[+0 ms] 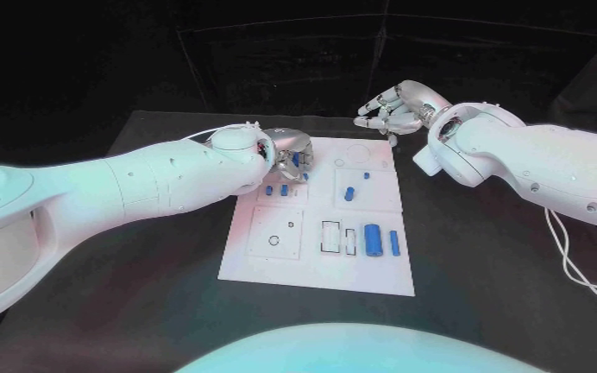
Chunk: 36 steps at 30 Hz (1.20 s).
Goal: Assemble the parts on the task board
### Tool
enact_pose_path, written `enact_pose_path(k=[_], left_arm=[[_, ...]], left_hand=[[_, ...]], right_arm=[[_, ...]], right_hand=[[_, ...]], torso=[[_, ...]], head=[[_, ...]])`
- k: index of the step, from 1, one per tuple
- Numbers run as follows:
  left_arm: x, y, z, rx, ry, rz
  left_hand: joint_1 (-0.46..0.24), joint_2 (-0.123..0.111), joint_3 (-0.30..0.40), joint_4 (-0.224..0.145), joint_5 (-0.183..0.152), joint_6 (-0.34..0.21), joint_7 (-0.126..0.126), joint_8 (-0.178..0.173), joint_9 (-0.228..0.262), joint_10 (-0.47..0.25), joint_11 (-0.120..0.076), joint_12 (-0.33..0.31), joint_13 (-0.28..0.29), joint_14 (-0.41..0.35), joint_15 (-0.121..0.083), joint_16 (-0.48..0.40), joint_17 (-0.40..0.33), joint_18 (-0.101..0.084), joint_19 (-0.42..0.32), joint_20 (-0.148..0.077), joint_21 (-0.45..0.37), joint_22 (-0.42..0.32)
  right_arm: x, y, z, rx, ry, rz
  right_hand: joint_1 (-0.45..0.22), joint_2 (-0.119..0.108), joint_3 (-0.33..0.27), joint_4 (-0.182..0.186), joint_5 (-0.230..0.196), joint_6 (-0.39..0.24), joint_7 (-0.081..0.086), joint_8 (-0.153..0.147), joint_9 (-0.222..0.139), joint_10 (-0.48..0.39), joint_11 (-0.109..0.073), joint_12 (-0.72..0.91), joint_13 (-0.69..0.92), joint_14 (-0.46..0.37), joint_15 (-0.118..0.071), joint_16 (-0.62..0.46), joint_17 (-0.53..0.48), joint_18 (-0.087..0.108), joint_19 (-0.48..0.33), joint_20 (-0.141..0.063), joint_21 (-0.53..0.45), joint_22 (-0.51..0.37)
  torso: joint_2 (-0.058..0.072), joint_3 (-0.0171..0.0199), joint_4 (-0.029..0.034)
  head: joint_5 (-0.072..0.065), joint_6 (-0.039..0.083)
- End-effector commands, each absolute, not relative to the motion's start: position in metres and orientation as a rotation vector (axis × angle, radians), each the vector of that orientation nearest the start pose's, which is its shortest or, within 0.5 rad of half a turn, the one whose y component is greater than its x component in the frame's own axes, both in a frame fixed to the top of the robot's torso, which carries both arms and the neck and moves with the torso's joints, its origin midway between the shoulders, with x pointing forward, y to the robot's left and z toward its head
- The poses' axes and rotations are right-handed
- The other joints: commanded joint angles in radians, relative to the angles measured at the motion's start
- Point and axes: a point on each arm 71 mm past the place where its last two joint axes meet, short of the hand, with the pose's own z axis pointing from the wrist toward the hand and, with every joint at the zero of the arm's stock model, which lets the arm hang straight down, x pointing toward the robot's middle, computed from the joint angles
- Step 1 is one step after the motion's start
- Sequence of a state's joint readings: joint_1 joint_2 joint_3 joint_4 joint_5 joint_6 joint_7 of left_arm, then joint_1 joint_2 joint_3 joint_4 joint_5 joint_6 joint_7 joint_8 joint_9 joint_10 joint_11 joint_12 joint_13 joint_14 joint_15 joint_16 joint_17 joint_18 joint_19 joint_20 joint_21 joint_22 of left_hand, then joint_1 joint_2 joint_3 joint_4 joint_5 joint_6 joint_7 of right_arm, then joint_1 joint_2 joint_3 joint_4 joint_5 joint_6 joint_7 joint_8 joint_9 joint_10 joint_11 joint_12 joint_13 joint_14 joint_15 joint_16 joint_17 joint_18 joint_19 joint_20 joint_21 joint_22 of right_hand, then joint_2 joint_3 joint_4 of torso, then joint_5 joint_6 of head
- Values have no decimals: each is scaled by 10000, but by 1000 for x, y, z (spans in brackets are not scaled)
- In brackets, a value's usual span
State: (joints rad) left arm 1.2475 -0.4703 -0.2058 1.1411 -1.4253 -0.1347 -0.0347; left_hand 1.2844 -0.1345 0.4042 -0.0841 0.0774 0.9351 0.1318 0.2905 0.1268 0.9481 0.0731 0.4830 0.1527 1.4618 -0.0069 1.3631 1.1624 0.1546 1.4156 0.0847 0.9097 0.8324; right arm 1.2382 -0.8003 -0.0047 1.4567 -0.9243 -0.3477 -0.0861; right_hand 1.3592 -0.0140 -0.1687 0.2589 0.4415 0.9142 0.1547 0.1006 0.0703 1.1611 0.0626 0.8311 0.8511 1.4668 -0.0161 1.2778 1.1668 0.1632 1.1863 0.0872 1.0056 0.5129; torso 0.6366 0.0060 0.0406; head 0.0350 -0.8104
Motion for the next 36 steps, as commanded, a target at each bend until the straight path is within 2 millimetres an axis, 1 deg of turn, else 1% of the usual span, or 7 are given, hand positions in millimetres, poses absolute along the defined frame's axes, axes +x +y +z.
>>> enact_pose_path(k=[1, 16, 26, 29, 33, 35, 36], left_arm=[[525, 110, -245, 4176, 19035, -6153], [527, 110, -249, 4150, 19329, -5898], [528, 108, -252, 4206, 19459, -5886], [528, 106, -253, 4237, 19463, -5937], [527, 105, -254, 4276, 19484, -6000], [527, 104, -255, 4274, 19467, -6019], [527, 104, -255, 4261, 19445, -6023]], left_hand=[[51, 40, 75, 14, -55, 113, 0, -60, -28, 118, -13, -67, -45, 210, -67, 45, -2, -157, 93, -1, 102, 99], [103, 149, 245, -1, -49, 349, -40, -166, -130, 424, -63, -217, -247, 258, -114, 70, -27, -195, 141, -46, 334, 368], [161, 267, 455, -33, -58, 542, -64, -241, -197, 655, -95, -354, -396, 269, -138, 78, -67, -218, 144, -66, 467, 538], [145, 264, 480, -33, -67, 591, -73, -256, -209, 719, -107, -385, -426, 267, -142, 72, -93, -227, 154, -74, 529, 610], [123, 239, 485, -34, -77, 607, -76, -277, -221, 752, -110, -416, -450, 267, -147, 67, -112, -239, 167, -78, 595, 687], [109, 186, 494, -54, -87, 567, -61, -344, -254, 743, -101, -489, -495, 267, -139, 62, -136, -241, 167, -82, 613, 712], [91, 116, 495, -77, -90, 465, -31, -443, -300, 681, -72, -583, -547, 265, -121, 57, -158, -244, 160, -77, 617, 722]], right_arm=[[512, -204, -161, 3786, 16985, 8913], [512, -203, -161, 3769, 17004, 8933], [512, -202, -161, 3760, 17026, 8945], [512, -201, -161, 3753, 17035, 8954], [512, -201, -161, 3747, 17040, 8962], [512, -201, -161, 3748, 17042, 8961], [512, -201, -161, 3749, 17043, 8960]], right_hand=[[7, 98, -64, -10, 28, -81, -19, 52, -10, -55, -3, -1, 2, 166, -21, -36, 10, 116, -73, -18, -37, -10], [7, 98, -64, -10, 28, -81, -19, 52, -10, -55, -3, -1, 2, 166, -21, -36, 10, 116, -73, -18, -37, -10], [7, 98, -64, -10, 28, -81, -19, 52, -10, -55, -3, -1, 2, 166, -21, -36, 10, 116, -73, -18, -37, -10], [7, 98, -64, -10, 28, -81, -19, 52, -10, -55, -3, -1, 2, 166, -21, -36, 10, 116, -73, -18, -37, -10], [7, 98, -64, -10, 28, -81, -19, 52, -10, -55, -3, -1, 2, 166, -21, -36, 10, 116, -73, -18, -37, -10], [7, 98, -64, -10, 28, -81, -19, 52, -10, -55, -3, -1, 2, 166, -21, -36, 10, 116, -73, -18, -37, -10], [7, 98, -64, -10, 28, -81, -19, 52, -10, -55, -3, -1, 2, 166, -21, -36, 10, 116, -73, -18, -37, -10]], torso=[[-12, 1, 18], [-13, -1, 11], [-13, -3, 11], [-17, 6, 11], [-15, 1, 14], [-18, -2, 16], [-18, -2, 16]], head=[[-15, -21], [-28, -7], [-52, -37], [-55, -47], [-62, -47], [-65, -49], [-65, -49]])
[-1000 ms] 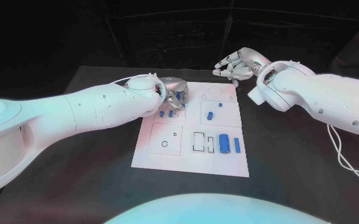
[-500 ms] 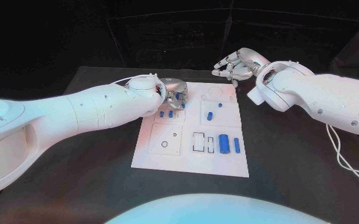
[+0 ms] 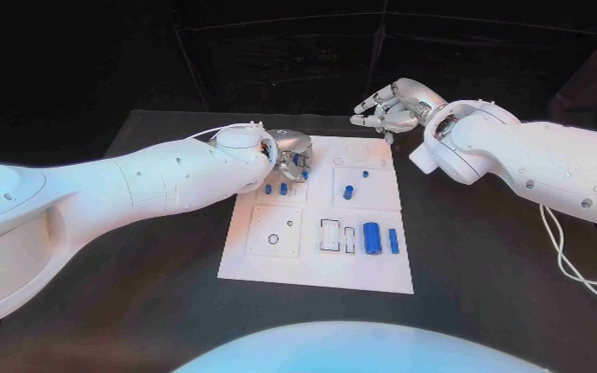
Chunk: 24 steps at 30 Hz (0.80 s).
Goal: Assemble the parts on the task board
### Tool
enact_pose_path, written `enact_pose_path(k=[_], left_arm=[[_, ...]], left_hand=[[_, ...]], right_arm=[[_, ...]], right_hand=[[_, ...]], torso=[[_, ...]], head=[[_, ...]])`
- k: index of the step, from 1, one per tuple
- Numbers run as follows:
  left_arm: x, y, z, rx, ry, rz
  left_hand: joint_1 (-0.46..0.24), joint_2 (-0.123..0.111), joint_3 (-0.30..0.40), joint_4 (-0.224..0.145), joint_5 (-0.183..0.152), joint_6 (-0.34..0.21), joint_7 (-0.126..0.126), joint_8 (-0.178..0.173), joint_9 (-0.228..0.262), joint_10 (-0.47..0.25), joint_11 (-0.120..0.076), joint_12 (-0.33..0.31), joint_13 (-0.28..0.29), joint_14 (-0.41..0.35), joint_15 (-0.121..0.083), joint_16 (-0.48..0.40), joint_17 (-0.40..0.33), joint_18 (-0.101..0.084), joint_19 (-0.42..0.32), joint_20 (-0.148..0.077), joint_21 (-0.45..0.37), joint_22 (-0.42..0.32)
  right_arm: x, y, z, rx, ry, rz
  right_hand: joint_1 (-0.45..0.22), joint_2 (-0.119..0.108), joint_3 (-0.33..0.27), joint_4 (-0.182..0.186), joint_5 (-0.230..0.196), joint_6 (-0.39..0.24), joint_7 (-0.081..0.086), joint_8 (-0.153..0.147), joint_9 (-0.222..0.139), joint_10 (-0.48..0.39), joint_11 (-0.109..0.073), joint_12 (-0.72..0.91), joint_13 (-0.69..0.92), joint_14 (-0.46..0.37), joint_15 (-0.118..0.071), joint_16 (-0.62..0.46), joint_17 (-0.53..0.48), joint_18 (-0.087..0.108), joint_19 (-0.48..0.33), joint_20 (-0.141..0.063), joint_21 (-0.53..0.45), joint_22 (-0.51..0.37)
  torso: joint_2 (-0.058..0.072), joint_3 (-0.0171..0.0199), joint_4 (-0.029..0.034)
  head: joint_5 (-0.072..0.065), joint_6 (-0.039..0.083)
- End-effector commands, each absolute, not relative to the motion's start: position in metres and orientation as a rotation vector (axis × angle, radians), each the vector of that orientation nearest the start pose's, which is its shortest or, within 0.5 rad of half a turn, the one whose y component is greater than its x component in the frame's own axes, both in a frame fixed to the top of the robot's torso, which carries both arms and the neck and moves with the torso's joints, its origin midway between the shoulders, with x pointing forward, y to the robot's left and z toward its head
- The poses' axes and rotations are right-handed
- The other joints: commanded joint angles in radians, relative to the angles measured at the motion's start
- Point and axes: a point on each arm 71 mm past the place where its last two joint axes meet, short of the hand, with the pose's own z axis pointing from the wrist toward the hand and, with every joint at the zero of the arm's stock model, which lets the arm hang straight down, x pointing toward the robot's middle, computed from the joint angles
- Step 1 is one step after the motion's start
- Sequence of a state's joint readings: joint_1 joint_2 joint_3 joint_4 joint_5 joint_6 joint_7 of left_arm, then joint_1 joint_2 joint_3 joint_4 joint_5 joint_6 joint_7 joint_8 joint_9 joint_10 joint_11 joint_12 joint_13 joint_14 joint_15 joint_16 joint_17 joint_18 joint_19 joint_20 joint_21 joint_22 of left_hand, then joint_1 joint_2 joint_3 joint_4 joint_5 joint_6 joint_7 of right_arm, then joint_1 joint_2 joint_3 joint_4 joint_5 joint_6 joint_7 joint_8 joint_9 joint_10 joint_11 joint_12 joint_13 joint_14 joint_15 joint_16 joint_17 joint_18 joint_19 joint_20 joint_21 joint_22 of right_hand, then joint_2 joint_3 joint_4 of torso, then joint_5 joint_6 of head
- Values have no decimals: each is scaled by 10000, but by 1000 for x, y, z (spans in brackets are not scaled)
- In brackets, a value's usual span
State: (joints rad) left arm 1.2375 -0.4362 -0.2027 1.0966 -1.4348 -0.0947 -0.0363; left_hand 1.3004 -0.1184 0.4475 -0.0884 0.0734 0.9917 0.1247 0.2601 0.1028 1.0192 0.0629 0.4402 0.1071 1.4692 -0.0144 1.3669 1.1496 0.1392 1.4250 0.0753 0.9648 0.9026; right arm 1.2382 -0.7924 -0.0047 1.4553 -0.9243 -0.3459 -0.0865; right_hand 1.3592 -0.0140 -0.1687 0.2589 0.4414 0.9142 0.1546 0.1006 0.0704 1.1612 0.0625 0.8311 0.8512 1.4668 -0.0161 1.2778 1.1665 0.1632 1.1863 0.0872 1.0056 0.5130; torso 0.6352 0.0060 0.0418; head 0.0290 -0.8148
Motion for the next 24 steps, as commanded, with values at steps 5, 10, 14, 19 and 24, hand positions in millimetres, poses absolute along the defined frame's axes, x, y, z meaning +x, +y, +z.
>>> enact_pose_path(k=[5, 10, 14, 19, 24], left_arm=[[527, 106, -255, 4191, 19397, -5974], [527, 106, -255, 4174, 19421, -5941], [526, 105, -256, 4214, 19454, -5982], [525, 103, -256, 4319, 19506, -6099], [525, 105, -257, 4307, 19588, -6031]], left_hand=[[-103, -218, 38, -96, -72, -460, 80, -469, -212, -199, 97, -393, -230, 176, 2, -2, -111, -103, 42, 54, 95, 76], [-104, -227, 36, -101, -74, -486, 83, -503, -228, -221, 106, -422, -247, 175, 7, -3, -121, -108, 43, 59, 118, 105], [-110, -208, 42, -93, -72, -459, 96, -510, -232, -232, 114, -444, -262, 175, 14, -2, -127, -108, 39, 66, 119, 110], [-82, -136, 87, -96, -69, -314, 90, -496, -229, -157, 106, -453, -281, 174, 15, 2, -140, -109, 31, 76, 142, 147], [-12, 18, 205, -112, -79, 25, 47, -421, -197, 58, 62, -440, -300, 171, -19, 9, -162, -121, 39, 71, 259, 291]], right_arm=[[512, -201, -161, 3747, 17045, 8961], [512, -201, -162, 3747, 17046, 8961], [513, -200, -162, 3737, 17053, 8974], [513, -199, -162, 3728, 17079, 8980], [513, -199, -162, 3733, 17124, 8962]], right_hand=[[32, 121, -58, -13, 41, -86, -18, 60, -8, -64, -2, 5, -6, 166, -20, -36, 20, 115, -68, -16, -41, -7], [32, 121, -58, -13, 41, -86, -18, 60, -8, -64, -2, 5, -6, 166, -20, -36, 20, 115, -68, -16, -41, -7], [32, 121, -58, -13, 41, -86, -18, 60, -8, -64, -2, 5, -6, 166, -20, -36, 20, 115, -68, -16, -41, -7], [32, 121, -58, -13, 41, -86, -18, 60, -8, -64, -2, 5, -6, 166, -20, -36, 20, 115, -68, -16, -41, -7], [34, 122, -58, -14, 41, -85, -18, 60, -8, -63, -2, 8, -4, 166, -20, -36, 20, 115, -67, -16, -42, -7]], torso=[[-7, -2, 7], [0, -1, 6], [-3, -3, 6], [-1, -4, 7], [3, -2, -3]], head=[[-11, 7], [-14, -2], [1, -12], [-11, -6], [-24, -12]])
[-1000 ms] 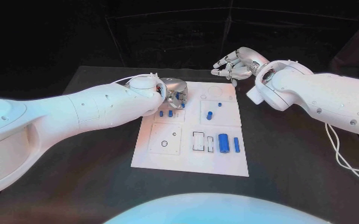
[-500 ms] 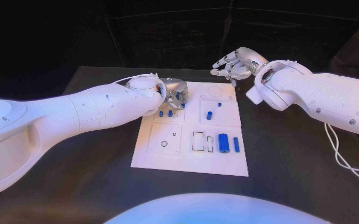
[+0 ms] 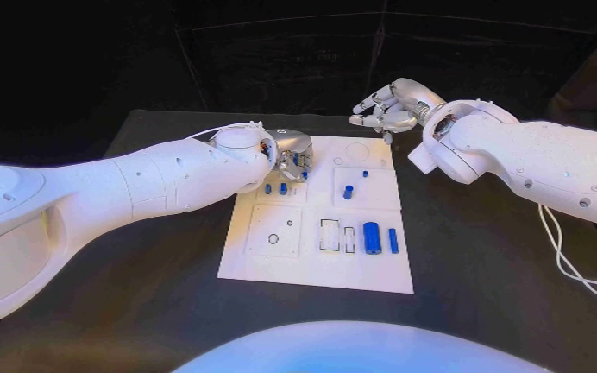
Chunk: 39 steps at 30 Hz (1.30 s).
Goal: Assemble the parts on the task board
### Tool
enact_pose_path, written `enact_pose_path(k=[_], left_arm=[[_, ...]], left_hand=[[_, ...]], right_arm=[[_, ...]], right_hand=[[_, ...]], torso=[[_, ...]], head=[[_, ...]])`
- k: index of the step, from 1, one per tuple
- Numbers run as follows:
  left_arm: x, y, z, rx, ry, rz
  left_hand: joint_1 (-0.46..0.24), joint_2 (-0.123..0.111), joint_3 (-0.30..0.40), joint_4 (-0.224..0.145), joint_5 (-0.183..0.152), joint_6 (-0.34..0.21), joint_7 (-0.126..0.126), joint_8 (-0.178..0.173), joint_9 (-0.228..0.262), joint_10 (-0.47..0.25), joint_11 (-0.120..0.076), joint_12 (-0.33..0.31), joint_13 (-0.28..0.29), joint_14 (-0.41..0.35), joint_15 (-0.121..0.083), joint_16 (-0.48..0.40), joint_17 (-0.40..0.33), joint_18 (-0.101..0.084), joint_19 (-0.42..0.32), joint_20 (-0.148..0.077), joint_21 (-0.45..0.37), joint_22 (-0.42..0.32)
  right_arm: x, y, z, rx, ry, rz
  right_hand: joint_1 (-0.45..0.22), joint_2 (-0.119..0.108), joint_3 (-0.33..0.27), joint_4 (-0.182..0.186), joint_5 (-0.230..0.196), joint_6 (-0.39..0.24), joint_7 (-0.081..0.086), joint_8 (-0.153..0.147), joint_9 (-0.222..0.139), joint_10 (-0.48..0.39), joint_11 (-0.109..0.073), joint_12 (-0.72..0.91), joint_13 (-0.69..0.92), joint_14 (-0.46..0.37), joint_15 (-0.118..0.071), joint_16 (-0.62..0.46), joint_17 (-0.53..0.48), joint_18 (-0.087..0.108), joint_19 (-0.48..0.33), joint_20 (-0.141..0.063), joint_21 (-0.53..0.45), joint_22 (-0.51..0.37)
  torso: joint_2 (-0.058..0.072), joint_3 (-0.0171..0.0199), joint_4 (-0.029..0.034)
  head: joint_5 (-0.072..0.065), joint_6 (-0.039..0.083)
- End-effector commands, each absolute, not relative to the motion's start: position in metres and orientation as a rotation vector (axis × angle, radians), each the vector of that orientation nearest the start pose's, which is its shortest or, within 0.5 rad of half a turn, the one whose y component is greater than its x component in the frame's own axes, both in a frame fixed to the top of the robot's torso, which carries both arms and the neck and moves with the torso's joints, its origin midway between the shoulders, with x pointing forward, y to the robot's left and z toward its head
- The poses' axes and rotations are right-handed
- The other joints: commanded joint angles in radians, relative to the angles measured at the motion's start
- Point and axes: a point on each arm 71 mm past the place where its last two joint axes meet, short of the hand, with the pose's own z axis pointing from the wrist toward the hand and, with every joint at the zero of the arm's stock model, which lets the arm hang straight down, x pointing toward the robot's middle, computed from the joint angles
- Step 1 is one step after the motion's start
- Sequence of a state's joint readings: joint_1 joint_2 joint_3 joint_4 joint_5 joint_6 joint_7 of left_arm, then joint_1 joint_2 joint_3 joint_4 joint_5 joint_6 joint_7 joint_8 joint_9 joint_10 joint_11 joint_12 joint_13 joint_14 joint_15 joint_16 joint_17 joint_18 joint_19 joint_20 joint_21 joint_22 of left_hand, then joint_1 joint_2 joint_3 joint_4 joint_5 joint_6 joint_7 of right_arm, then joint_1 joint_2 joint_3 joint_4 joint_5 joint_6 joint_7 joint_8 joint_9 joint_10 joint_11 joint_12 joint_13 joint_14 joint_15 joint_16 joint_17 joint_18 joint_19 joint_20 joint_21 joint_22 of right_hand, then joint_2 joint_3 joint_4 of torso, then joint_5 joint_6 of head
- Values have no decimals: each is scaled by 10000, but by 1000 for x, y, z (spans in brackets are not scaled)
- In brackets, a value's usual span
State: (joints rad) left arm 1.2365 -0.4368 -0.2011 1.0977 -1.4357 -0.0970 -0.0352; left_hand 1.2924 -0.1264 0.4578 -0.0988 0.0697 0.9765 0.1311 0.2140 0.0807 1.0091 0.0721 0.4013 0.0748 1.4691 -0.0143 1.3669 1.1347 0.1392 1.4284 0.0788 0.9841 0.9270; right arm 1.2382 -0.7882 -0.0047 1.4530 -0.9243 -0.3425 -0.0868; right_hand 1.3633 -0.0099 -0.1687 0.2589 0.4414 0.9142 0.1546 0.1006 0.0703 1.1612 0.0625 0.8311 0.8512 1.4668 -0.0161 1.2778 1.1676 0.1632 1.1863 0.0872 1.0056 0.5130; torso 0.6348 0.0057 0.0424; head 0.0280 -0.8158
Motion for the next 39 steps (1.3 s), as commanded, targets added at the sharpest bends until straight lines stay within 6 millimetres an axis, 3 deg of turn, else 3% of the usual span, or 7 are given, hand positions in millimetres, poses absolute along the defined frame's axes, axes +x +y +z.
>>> enact_pose_path(k=[1, 6, 12, 23, 39], left_arm=[[526, 105, -257, 4290, 19593, -6005], [528, 108, -257, 4197, 19507, -5925], [529, 109, -256, 4172, 19335, -5999], [526, 111, -251, 3833, 18993, -6438], [532, 136, -213, 2069, 18471, -7023]], left_hand=[[86, 148, 140, -11, -55, 279, -32, 65, 36, 234, -46, -45, 22, 172, -31, 13, -15, -122, 4, 30, 85, 71], [254, 463, 391, -55, -223, 608, -98, 128, 71, 560, -148, -35, 19, 165, -105, 33, -3, -129, -14, -31, 178, 196], [343, 591, 473, -127, -230, 880, -151, 211, 116, 832, -226, -10, 34, 168, -169, 68, 46, -157, -11, -89, 317, 359], [169, 450, 353, -140, -232, 1000, -177, 191, 122, 997, -245, -88, 16, 171, -196, 70, 19, -198, 13, -134, 494, 561], [-74, 289, 189, -72, -229, 1029, -182, 112, 101, 1072, -237, -213, -14, 183, -194, 65, -8, -212, 20, -146, 561, 645]], right_arm=[[513, -199, -162, 3733, 17130, 8960], [513, -200, -162, 3743, 17101, 8956], [513, -199, -162, 3743, 17092, 8960], [513, -201, -162, 3766, 17090, 8918], [514, -204, -163, 3797, 17105, 8853]], right_hand=[[1, 86, -57, -16, 44, -85, -18, 64, -7, -61, -2, 19, 2, 165, -20, -38, 10, 114, -67, -16, -44, -8], [2, 88, -57, -15, 45, -84, -19, 65, -7, -57, -2, 28, 9, 168, -20, -28, 25, 114, -66, -16, -44, -8], [2, 89, -57, -15, 45, -84, -19, 65, -7, -56, -2, 29, 10, 169, -19, -25, 28, 114, -66, -16, -44, -7], [3, 89, -57, -15, 45, -84, -19, 66, -7, -56, -2, 30, 10, 169, -20, -25, 28, 114, -66, -16, -44, -7], [8, 107, -52, -11, 50, -79, -20, 72, -5, -53, -3, 38, 11, 170, -20, -23, 33, 113, -62, -15, -43, -2]], torso=[[4, 2, -8], [-2, 2, 10], [-1, 4, -4], [-10, -15, 19], [-8, -13, 17]], head=[[-15, 0], [-35, 13], [-13, 8], [-19, 50], [36, 152]])
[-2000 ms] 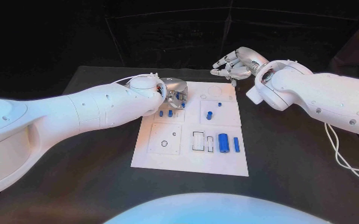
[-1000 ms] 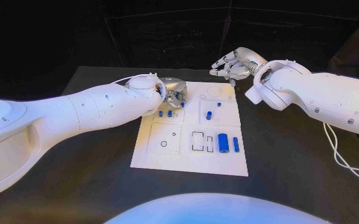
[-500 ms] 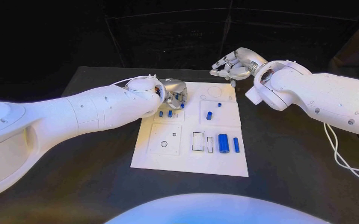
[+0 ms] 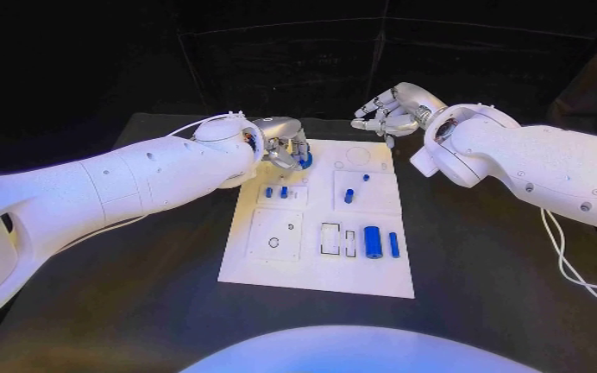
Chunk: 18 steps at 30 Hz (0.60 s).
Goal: Assemble the parts on the task board
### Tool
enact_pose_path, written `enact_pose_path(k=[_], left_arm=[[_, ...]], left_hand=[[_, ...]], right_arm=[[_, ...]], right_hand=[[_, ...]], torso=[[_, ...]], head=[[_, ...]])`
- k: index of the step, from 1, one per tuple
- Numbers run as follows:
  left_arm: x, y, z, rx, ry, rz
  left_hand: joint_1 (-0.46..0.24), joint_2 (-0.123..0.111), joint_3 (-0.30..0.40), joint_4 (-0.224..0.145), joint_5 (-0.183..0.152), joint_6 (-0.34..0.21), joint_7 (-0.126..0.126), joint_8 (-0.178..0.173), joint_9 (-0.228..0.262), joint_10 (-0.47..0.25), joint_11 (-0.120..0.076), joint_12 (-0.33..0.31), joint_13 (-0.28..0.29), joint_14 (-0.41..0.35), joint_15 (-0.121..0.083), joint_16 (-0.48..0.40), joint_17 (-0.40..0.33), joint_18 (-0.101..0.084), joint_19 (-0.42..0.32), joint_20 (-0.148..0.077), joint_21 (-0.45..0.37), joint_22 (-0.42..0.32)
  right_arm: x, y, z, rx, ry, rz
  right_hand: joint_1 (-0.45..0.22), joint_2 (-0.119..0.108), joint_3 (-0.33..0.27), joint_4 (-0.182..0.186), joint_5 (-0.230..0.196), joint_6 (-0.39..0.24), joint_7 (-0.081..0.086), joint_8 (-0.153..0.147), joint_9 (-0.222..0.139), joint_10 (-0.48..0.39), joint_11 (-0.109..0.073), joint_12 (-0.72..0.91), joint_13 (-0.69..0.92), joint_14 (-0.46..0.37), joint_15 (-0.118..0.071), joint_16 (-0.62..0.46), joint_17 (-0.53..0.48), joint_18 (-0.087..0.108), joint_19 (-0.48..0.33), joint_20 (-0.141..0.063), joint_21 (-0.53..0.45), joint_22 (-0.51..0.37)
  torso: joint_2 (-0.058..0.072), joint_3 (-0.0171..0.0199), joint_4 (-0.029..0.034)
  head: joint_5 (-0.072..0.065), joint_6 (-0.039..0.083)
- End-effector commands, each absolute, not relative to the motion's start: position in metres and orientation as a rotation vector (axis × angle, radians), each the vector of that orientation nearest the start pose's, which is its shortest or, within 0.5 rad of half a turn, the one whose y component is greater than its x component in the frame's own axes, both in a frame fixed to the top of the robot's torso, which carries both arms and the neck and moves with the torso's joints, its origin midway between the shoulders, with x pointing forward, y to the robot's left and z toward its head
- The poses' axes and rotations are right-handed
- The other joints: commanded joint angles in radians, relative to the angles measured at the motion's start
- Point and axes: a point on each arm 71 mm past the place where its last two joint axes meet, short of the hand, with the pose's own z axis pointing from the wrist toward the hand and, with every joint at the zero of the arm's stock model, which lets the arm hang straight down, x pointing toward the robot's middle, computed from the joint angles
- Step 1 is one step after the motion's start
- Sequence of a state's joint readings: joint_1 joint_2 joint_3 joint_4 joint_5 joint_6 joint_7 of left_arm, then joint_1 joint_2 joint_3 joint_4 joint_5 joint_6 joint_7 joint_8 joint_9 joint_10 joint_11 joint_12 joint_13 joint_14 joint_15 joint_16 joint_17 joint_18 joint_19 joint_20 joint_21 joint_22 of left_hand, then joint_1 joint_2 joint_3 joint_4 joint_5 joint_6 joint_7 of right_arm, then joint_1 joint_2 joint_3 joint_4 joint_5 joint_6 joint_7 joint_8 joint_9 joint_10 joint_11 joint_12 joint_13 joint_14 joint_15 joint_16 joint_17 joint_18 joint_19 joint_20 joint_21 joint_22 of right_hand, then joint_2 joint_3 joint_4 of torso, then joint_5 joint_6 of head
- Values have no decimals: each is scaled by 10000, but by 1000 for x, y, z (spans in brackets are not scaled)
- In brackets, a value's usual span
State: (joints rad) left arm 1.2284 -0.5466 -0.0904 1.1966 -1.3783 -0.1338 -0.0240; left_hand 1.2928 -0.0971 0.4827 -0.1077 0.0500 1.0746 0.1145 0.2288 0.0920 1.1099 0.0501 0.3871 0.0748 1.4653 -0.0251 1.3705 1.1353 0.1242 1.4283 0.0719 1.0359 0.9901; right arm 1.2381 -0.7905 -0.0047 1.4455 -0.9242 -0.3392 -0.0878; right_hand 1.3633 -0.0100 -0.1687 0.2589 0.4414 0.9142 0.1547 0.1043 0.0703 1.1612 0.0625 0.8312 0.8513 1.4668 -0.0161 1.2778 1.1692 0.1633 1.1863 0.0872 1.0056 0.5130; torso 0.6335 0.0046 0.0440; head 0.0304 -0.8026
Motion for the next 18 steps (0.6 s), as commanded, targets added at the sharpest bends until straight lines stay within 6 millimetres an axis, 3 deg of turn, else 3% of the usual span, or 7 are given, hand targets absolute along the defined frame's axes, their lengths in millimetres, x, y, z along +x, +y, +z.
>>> enact_pose_path(k=[1, 8, 18], left_arm=[[532, 138, -212, 2022, 18501, -6982], [532, 157, -213, 1691, 18925, -6623], [534, 176, -222, 1427, 19507, -6181]], left_hand=[[-84, -7, -65, 20, -33, 50, -17, -38, -12, 66, -17, -74, -15, 221, -86, 29, -15, -62, 22, -78, 46, 18], [-116, -17, -87, 35, -33, 65, -23, -46, -13, 83, -20, -92, -18, 222, -87, 23, -31, -66, 24, -78, 61, 37], [-131, -23, -99, 43, -33, 71, -29, -51, -14, 90, -22, -103, -20, 221, -87, 19, -39, -70, 28, -78, 81, 60]], right_arm=[[514, -204, -163, 3798, 17110, 8850], [514, -205, -163, 3813, 17147, 8816], [514, -205, -163, 3805, 17142, 8829]], right_hand=[[8, 107, -52, -11, 50, -79, -20, 35, -5, -53, -3, 38, 10, 170, -20, -23, 17, 112, -62, -15, -43, -2], [6, 117, -54, -5, 50, -77, -20, 40, -4, -61, -2, 29, -5, 168, -19, -30, 10, 114, -64, -15, -51, -13], [6, 117, -54, -5, 50, -77, -20, 40, -4, -61, -2, 29, -5, 168, -19, -30, 10, 114, -64, -15, -51, -13]], torso=[[7, -1, -3], [-3, 14, -16], [21, -7, -21]], head=[[15, 29], [26, 13], [38, 17]])
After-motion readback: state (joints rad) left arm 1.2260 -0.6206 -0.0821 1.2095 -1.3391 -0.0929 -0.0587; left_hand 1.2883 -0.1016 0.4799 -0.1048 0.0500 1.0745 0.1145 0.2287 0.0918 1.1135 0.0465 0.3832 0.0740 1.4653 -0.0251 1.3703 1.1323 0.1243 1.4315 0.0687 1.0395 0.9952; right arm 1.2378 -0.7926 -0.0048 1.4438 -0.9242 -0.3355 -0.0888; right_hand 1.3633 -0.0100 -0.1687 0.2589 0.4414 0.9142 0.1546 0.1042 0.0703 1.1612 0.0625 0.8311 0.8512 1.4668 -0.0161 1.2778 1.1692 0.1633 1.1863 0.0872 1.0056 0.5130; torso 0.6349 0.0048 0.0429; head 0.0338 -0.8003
